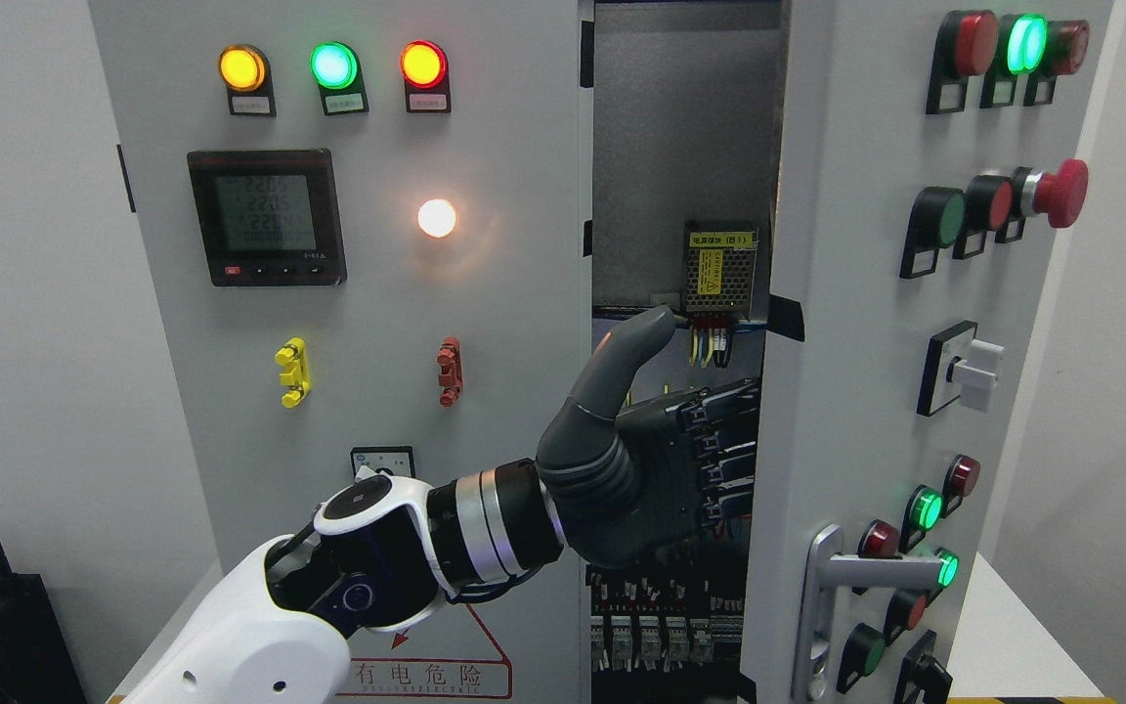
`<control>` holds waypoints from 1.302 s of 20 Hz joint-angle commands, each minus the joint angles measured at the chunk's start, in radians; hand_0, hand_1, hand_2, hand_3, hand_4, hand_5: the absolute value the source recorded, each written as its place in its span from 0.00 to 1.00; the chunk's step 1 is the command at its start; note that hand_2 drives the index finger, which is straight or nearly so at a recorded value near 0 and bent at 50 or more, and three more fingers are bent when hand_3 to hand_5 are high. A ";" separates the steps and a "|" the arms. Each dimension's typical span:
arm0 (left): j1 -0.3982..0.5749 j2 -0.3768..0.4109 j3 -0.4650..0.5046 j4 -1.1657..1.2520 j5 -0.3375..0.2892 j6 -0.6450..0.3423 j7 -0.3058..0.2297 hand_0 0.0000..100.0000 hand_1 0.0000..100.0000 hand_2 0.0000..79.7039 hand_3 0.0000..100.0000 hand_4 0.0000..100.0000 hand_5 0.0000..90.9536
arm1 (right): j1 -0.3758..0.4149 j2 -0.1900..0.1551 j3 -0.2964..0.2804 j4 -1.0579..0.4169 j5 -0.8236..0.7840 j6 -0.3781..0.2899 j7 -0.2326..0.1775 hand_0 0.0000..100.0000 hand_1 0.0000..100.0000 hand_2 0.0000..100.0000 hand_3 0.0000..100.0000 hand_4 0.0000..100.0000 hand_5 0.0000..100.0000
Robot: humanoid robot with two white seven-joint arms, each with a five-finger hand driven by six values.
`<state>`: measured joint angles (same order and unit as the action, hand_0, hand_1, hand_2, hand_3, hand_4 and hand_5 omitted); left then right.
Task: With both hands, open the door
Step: 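Insert the left hand fingers into the gap behind the door edge, then push the door edge outward with the left hand, swinging it open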
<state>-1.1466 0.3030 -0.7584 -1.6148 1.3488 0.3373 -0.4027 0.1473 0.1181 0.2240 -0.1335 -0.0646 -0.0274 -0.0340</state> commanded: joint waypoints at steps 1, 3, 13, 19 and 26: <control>-0.016 -0.073 -0.022 -0.004 -0.005 0.000 0.004 0.00 0.00 0.00 0.00 0.04 0.00 | 0.000 0.000 0.000 0.000 0.000 0.000 0.000 0.00 0.00 0.00 0.00 0.00 0.00; -0.021 -0.085 -0.024 -0.004 -0.005 0.000 0.024 0.00 0.00 0.00 0.00 0.04 0.00 | 0.000 0.000 0.000 0.000 0.000 0.000 -0.001 0.00 0.00 0.00 0.00 0.00 0.00; -0.062 -0.154 -0.054 -0.005 -0.004 0.000 0.057 0.00 0.00 0.00 0.00 0.04 0.00 | 0.000 0.000 0.000 0.000 0.000 0.000 0.000 0.00 0.00 0.00 0.00 0.00 0.00; -0.062 -0.185 -0.093 -0.014 -0.005 0.000 0.096 0.00 0.00 0.00 0.00 0.04 0.00 | 0.000 0.000 0.000 0.000 0.000 0.000 -0.001 0.00 0.00 0.00 0.00 0.00 0.00; -0.064 -0.234 -0.110 -0.005 -0.007 0.000 0.128 0.00 0.00 0.00 0.00 0.04 0.00 | 0.000 0.000 0.000 0.000 0.000 0.000 -0.001 0.00 0.00 0.00 0.00 0.00 0.00</control>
<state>-1.2068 0.1400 -0.8304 -1.6237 1.3440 0.3374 -0.2784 0.1473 0.1181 0.2240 -0.1335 -0.0645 -0.0275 -0.0346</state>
